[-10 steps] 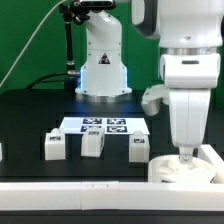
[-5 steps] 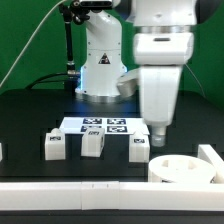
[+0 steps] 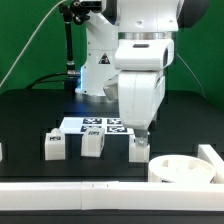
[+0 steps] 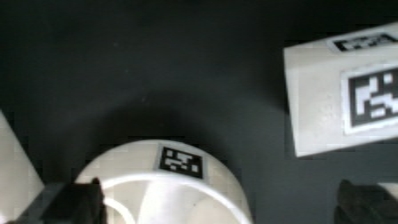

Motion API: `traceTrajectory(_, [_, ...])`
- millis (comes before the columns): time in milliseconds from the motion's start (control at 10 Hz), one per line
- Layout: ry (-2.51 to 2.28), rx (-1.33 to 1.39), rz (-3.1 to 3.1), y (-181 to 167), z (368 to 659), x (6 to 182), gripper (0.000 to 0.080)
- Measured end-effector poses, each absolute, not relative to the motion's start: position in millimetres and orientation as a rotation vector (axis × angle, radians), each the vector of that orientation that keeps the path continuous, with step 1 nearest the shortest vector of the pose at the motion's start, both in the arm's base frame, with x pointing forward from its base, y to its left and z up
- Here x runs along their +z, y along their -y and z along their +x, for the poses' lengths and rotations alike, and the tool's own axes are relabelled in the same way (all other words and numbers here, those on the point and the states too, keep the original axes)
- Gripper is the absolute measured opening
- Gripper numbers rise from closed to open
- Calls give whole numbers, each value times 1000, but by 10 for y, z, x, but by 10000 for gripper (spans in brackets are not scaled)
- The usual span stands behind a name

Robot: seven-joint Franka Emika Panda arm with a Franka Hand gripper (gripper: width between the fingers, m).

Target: Assemble stool

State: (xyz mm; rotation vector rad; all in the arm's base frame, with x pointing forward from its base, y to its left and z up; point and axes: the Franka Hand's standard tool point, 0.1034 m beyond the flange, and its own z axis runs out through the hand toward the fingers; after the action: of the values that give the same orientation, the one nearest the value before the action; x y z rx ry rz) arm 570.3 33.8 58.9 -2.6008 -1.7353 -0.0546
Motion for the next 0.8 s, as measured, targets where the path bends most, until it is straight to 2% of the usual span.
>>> traceTrajectory(300, [1057, -129, -2955, -193, 5664, 659, 649])
traceTrajectory(800, [666, -125, -3040, -226, 5659, 646, 649])
